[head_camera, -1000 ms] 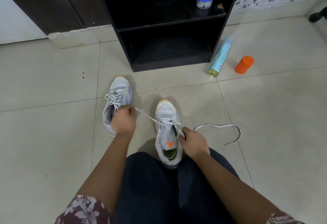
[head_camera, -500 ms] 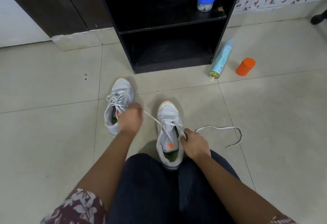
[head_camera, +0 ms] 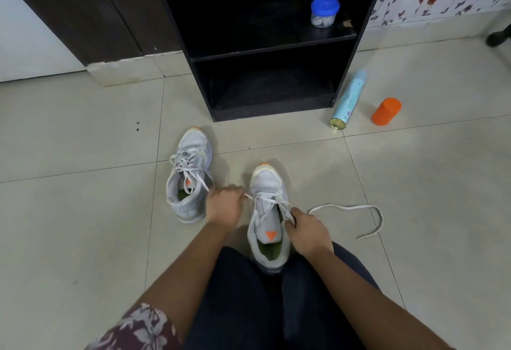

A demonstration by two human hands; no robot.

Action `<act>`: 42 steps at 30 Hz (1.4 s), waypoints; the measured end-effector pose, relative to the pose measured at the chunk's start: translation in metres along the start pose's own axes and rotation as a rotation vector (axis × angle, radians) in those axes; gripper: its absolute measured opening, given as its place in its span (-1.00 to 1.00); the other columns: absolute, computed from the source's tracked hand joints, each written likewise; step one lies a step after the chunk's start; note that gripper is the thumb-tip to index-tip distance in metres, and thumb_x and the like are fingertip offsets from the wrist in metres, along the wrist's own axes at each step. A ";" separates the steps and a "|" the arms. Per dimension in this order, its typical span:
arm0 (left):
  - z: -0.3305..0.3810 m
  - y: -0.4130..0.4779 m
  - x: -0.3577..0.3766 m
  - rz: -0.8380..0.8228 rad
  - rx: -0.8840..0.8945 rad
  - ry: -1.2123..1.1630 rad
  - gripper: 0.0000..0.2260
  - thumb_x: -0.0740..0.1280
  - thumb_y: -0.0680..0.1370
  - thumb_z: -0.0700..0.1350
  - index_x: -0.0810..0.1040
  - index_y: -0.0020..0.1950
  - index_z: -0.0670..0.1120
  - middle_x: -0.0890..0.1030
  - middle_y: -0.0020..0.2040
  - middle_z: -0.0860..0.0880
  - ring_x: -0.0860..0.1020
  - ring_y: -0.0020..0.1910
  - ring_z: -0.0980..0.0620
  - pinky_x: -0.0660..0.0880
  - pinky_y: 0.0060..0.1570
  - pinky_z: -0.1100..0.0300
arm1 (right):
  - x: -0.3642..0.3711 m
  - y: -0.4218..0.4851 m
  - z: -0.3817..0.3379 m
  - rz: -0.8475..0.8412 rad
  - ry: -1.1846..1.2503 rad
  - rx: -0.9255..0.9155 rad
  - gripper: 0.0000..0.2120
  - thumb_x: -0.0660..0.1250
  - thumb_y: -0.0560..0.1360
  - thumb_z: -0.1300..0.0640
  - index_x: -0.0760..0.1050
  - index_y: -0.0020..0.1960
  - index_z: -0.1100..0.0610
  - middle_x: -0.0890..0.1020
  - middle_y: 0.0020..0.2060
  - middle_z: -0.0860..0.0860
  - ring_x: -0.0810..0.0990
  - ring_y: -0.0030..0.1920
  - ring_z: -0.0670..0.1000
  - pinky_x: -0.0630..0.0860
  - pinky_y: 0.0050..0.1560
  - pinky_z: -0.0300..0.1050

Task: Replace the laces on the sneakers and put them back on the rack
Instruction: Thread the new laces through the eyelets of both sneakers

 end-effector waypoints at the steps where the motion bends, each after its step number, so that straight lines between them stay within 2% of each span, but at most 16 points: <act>1: -0.015 0.003 -0.011 0.060 -0.043 -0.040 -0.79 0.20 0.60 -0.07 0.63 0.01 -0.04 0.65 -0.07 -0.04 0.60 -0.10 -0.12 0.38 -0.02 0.08 | 0.000 0.000 0.000 -0.001 -0.002 0.004 -0.86 0.11 0.57 0.03 0.39 0.04 0.06 0.60 -0.10 0.11 0.56 -0.05 0.19 0.44 -0.11 -0.04; 4: -0.067 0.000 -0.045 0.254 -0.260 -0.164 -0.76 0.20 0.52 -0.12 0.67 -0.14 -0.11 0.66 -0.20 -0.16 0.60 -0.17 -0.20 0.45 -0.05 0.05 | 0.001 0.001 0.001 -0.003 -0.003 0.007 -0.89 0.11 0.56 0.04 0.37 0.01 0.04 0.60 -0.11 0.11 0.56 -0.07 0.18 0.49 -0.07 -0.01; 6: -0.080 -0.002 -0.052 0.310 -0.336 -0.134 -0.73 0.17 0.46 -0.10 0.68 -0.13 -0.07 0.67 -0.17 -0.15 0.60 -0.05 -0.19 0.38 0.14 0.00 | 0.002 0.002 0.001 0.000 -0.004 0.007 -0.89 0.11 0.56 0.05 0.38 0.01 0.03 0.60 -0.12 0.10 0.57 -0.08 0.17 0.51 -0.06 0.01; 8: -0.063 0.002 -0.035 0.200 -0.234 -0.040 -0.72 0.23 0.50 -0.09 0.61 0.16 0.01 0.63 0.12 -0.04 0.49 0.23 -0.12 0.13 0.35 -0.08 | 0.002 0.002 0.001 0.007 -0.002 0.009 -0.86 0.11 0.56 0.04 0.40 0.06 0.03 0.60 -0.11 0.10 0.57 -0.07 0.18 0.51 -0.05 0.01; 10: -0.021 0.005 -0.015 0.099 0.033 -0.004 -0.62 0.31 0.49 -0.11 0.50 0.32 0.03 0.56 0.23 0.02 0.43 0.32 -0.05 0.05 0.38 -0.14 | 0.003 0.002 0.001 0.007 0.003 0.008 -0.84 0.12 0.56 0.04 0.41 0.08 0.03 0.61 -0.11 0.10 0.57 -0.06 0.19 0.51 -0.04 0.02; 12: 0.018 0.003 -0.003 0.013 0.178 -0.006 -0.73 0.29 0.51 -0.08 0.57 0.21 0.03 0.59 0.14 0.05 0.49 0.23 0.00 0.06 0.39 -0.10 | 0.003 0.003 0.002 0.011 0.004 0.007 -0.83 0.12 0.55 0.04 0.41 0.08 0.03 0.61 -0.11 0.10 0.57 -0.06 0.19 0.51 -0.04 0.03; 17: 0.017 0.004 0.002 -0.053 0.099 0.178 -0.74 0.11 0.61 -0.02 0.60 0.03 0.03 0.60 -0.04 0.06 0.53 0.00 0.00 0.08 0.38 -0.06 | 0.002 0.003 0.004 0.015 0.003 0.011 -0.87 0.11 0.56 0.04 0.39 0.02 0.05 0.61 -0.08 0.11 0.56 -0.05 0.18 0.48 -0.06 -0.01; 20: -0.007 0.005 -0.006 0.002 -0.002 0.190 -0.76 0.16 0.59 -0.04 0.63 -0.07 0.01 0.62 -0.13 0.03 0.55 -0.06 -0.02 0.16 0.33 -0.03 | 0.003 0.004 0.006 0.014 -0.004 0.035 -0.89 0.12 0.56 0.04 0.31 -0.09 0.06 0.60 -0.09 0.13 0.55 -0.06 0.20 0.49 -0.07 0.00; 22: -0.006 -0.001 -0.005 0.070 0.008 0.157 -0.89 0.30 0.51 -0.08 0.63 -0.10 0.00 0.61 -0.15 0.04 0.57 -0.07 -0.03 0.21 0.31 -0.06 | 0.004 0.005 0.008 0.010 -0.016 0.052 -0.88 0.12 0.56 0.03 0.31 -0.09 0.07 0.60 -0.08 0.14 0.55 -0.04 0.22 0.48 -0.07 0.00; 25: 0.001 -0.026 -0.008 0.238 -0.071 -0.096 -0.88 0.42 0.46 -0.06 0.60 -0.04 -0.03 0.61 -0.07 0.00 0.55 -0.04 -0.07 0.40 0.06 0.01 | 0.004 0.004 0.011 0.006 -0.025 0.075 -0.83 0.13 0.56 -0.02 0.35 -0.08 0.08 0.60 -0.08 0.12 0.57 -0.03 0.20 0.48 -0.06 -0.01; 27: -0.007 -0.041 0.010 0.144 -0.312 -0.415 -0.84 0.29 0.56 -0.03 0.60 -0.03 -0.08 0.61 -0.04 -0.06 0.55 -0.06 -0.10 0.42 -0.10 0.10 | 0.007 0.004 0.013 -0.023 0.025 0.105 -0.74 0.13 0.55 -0.15 0.41 -0.07 0.04 0.60 -0.11 0.04 0.57 -0.04 0.14 0.47 -0.08 -0.04; 30: -0.006 -0.051 0.057 -0.067 -0.585 -0.969 -0.81 0.24 0.59 -0.11 0.64 0.04 -0.10 0.65 0.06 -0.08 0.57 0.02 -0.06 0.47 0.04 0.12 | 0.013 0.014 0.018 -0.087 0.342 0.203 -0.65 0.08 0.57 -0.22 0.50 -0.04 -0.01 0.56 -0.16 -0.06 0.56 -0.03 0.07 0.40 -0.07 -0.07; 33: 0.000 -0.051 0.078 -0.067 -0.783 -1.409 -0.89 0.35 0.53 -0.20 0.67 -0.02 -0.10 0.68 0.02 -0.10 0.61 0.06 -0.10 0.48 0.23 0.00 | 0.024 0.027 0.019 -0.109 0.960 0.397 -0.85 0.24 0.54 0.07 0.50 -0.16 0.08 0.52 -0.26 0.04 0.50 -0.22 0.04 0.43 -0.22 -0.18; 35: 0.001 -0.047 0.083 -0.063 -0.842 -1.464 -0.91 0.39 0.49 -0.20 0.66 -0.17 -0.05 0.69 -0.12 -0.07 0.62 -0.04 -0.10 0.52 0.18 -0.01 | 0.035 0.031 0.015 -0.112 1.195 0.491 -0.90 0.34 0.50 0.18 0.51 -0.20 0.12 0.52 -0.33 0.05 0.47 -0.32 0.00 0.44 -0.28 -0.21; 38: -0.003 -0.043 0.081 0.000 -0.875 -1.436 -0.86 0.39 0.50 -0.22 0.62 -0.26 -0.08 0.65 -0.24 -0.05 0.58 -0.15 -0.05 0.52 0.09 0.03 | 0.044 0.039 0.014 -0.054 1.264 0.519 -0.86 0.39 0.50 0.20 0.54 -0.24 0.16 0.57 -0.33 0.07 0.52 -0.31 0.01 0.50 -0.15 -0.13; 42: -0.011 -0.047 0.088 0.055 -0.953 -1.448 -0.81 0.36 0.52 -0.25 0.60 -0.30 -0.11 0.62 -0.29 -0.07 0.56 -0.20 -0.07 0.52 -0.01 0.04 | 0.044 0.037 0.030 0.093 1.401 0.611 -0.85 0.37 0.49 0.31 0.52 -0.25 0.21 0.57 -0.43 0.05 0.52 -0.53 -0.07 0.46 -0.48 -0.28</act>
Point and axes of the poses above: each hand's wrist, its own y-axis towards the middle knuckle, its own x-axis out of the palm, z = x × y, the point moved 9 cm from there along y, towards the middle knuckle
